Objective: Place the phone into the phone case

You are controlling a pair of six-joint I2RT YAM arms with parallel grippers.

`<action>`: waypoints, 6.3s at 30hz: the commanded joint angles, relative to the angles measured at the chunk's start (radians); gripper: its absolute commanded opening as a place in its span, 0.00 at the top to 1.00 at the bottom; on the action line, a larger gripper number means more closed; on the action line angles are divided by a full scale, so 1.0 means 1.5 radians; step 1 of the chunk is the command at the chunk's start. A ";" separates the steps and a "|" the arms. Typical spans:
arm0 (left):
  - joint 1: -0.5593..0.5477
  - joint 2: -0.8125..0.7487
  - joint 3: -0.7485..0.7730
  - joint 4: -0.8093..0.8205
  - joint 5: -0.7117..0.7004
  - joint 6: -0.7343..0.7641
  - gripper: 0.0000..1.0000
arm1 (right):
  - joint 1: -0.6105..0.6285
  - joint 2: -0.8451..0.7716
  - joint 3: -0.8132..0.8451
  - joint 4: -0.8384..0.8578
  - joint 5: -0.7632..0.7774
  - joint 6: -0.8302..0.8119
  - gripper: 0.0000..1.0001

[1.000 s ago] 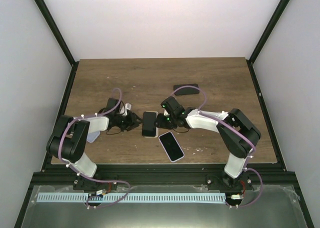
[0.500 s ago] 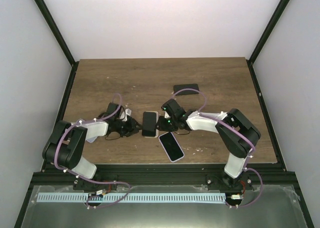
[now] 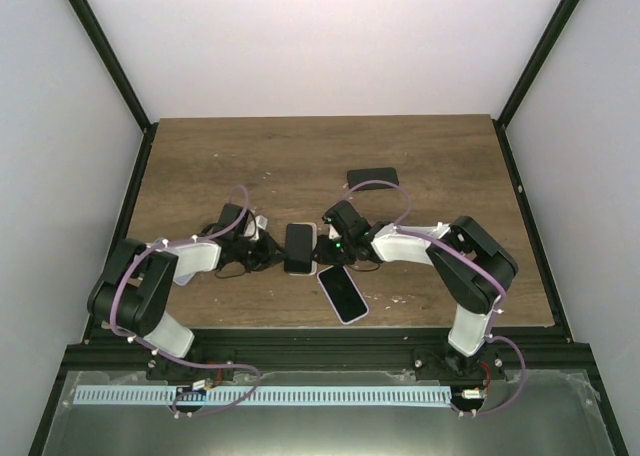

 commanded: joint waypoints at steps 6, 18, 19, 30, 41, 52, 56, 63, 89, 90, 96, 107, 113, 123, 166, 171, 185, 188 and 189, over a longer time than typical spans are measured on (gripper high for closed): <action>-0.004 0.033 0.021 0.041 -0.025 -0.009 0.86 | -0.002 0.011 -0.011 0.043 -0.020 0.010 0.82; -0.036 0.067 0.047 0.058 -0.039 -0.022 0.87 | -0.003 0.011 -0.022 0.061 -0.021 0.017 0.84; -0.036 0.068 0.048 0.056 -0.039 -0.020 0.87 | -0.003 0.012 -0.023 0.060 -0.020 0.016 0.84; -0.033 0.038 0.111 -0.061 -0.102 0.034 0.64 | -0.035 -0.022 -0.042 0.066 0.002 -0.016 0.75; -0.031 0.098 0.166 -0.091 -0.136 0.072 0.70 | -0.043 0.004 -0.016 0.078 -0.011 -0.030 0.75; -0.034 0.136 0.143 -0.005 -0.073 0.065 0.91 | -0.043 0.049 0.002 0.163 -0.064 -0.073 0.79; -0.039 0.151 0.142 0.025 -0.046 0.063 0.94 | -0.043 0.073 0.017 0.177 -0.091 -0.108 0.78; -0.039 0.166 0.140 0.006 -0.062 0.074 0.87 | -0.043 0.068 -0.010 0.231 -0.105 -0.111 0.78; -0.019 0.060 0.064 -0.017 -0.092 0.061 0.77 | -0.043 0.060 -0.034 0.188 -0.087 -0.016 0.62; -0.017 0.063 0.065 -0.009 -0.088 0.065 0.81 | -0.043 0.065 -0.033 0.197 -0.094 -0.013 0.61; -0.015 0.077 0.049 0.014 -0.065 0.064 0.93 | -0.045 0.082 -0.040 0.300 -0.168 0.025 0.64; -0.002 0.077 0.020 0.023 -0.048 0.071 0.82 | -0.046 0.089 -0.026 0.442 -0.295 0.117 0.64; 0.019 0.056 0.014 0.014 -0.047 0.074 0.71 | -0.046 0.085 -0.026 0.395 -0.251 0.099 0.64; 0.043 0.035 0.071 -0.023 -0.085 0.092 0.60 | -0.058 0.082 0.037 0.166 -0.086 -0.002 0.68; 0.008 0.090 0.100 -0.073 -0.121 0.128 0.71 | -0.065 0.110 0.047 0.236 -0.157 0.008 0.72; 0.008 0.051 0.067 -0.057 -0.088 0.118 0.68 | -0.062 0.086 0.011 0.227 -0.160 0.042 0.66; 0.050 0.066 0.042 -0.033 -0.034 0.126 0.83 | -0.026 0.112 0.005 0.290 -0.156 0.122 0.59; 0.057 0.067 0.030 -0.030 -0.032 0.130 0.85 | -0.027 0.115 0.010 0.352 -0.182 0.147 0.59; 0.057 0.066 0.027 -0.028 -0.031 0.132 0.85 | -0.027 0.117 0.013 0.369 -0.192 0.154 0.59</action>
